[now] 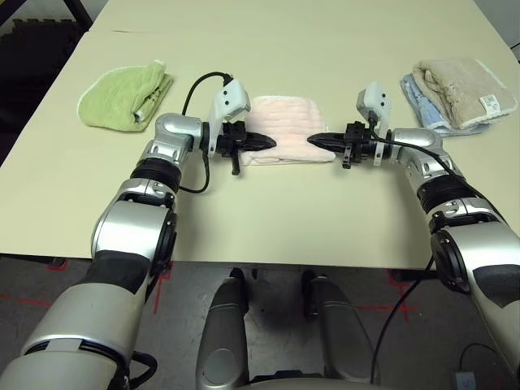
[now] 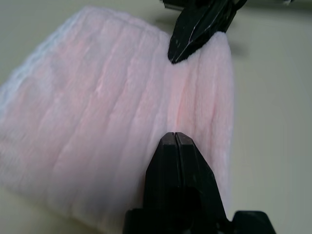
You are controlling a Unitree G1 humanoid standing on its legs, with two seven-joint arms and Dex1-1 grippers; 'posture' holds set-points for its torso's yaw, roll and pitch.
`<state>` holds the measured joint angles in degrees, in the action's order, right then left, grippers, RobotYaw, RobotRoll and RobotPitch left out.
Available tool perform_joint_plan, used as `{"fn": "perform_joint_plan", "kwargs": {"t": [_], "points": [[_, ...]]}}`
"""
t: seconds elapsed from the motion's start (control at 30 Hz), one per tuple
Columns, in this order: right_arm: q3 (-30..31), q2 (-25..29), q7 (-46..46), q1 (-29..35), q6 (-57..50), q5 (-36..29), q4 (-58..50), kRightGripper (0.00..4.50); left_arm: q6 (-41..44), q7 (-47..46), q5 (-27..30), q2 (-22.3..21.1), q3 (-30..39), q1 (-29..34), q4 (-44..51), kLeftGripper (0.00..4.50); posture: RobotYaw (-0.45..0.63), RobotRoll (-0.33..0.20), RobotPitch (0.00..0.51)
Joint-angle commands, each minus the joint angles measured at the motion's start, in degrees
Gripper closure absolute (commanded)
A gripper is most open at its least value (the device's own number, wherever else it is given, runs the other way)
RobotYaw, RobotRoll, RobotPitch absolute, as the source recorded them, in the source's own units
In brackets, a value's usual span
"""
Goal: Fold the towel and set it aside.
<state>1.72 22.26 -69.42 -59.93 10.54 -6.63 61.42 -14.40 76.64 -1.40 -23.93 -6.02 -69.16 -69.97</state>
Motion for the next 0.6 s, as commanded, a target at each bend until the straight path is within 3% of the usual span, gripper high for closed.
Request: {"fn": "perform_joint_plan", "kwargs": {"t": [0.03, 0.2, 0.33, 0.47, 0.6], "points": [[-0.48, 1.98, 1.33, 0.16, 0.11, 1.45, 2.74, 4.50, -0.08, 1.64, -2.10, -1.51, -0.92, 0.73, -1.48, 4.44, -0.01, 0.000, 0.257], [-3.03, 2.57, -1.82, -1.99, -0.42, -1.86, 1.31, 4.50, 0.64, 3.24, 0.39, -1.51, 1.64, -1.07, -0.97, 4.44, -0.01, 0.000, 0.259], [-9.46, 0.24, 0.13, -5.13, -3.55, -8.73, -2.17, 4.50, 5.92, 2.49, 6.75, -0.56, 8.64, -4.34, -0.56, 4.44, -0.02, 0.000, 0.257], [-10.36, -1.82, 3.81, -5.97, -4.68, -8.96, -3.73, 4.50, 10.72, -0.55, 10.26, 0.77, 12.98, -7.25, -0.38, 4.44, -0.02, 0.000, 0.258], [-8.90, -4.88, 9.69, -7.52, -3.05, -6.21, -1.89, 4.50, 10.07, -3.86, 7.95, 2.11, 11.80, -6.98, -0.62, 4.44, -0.01, 0.000, 0.260]]}}
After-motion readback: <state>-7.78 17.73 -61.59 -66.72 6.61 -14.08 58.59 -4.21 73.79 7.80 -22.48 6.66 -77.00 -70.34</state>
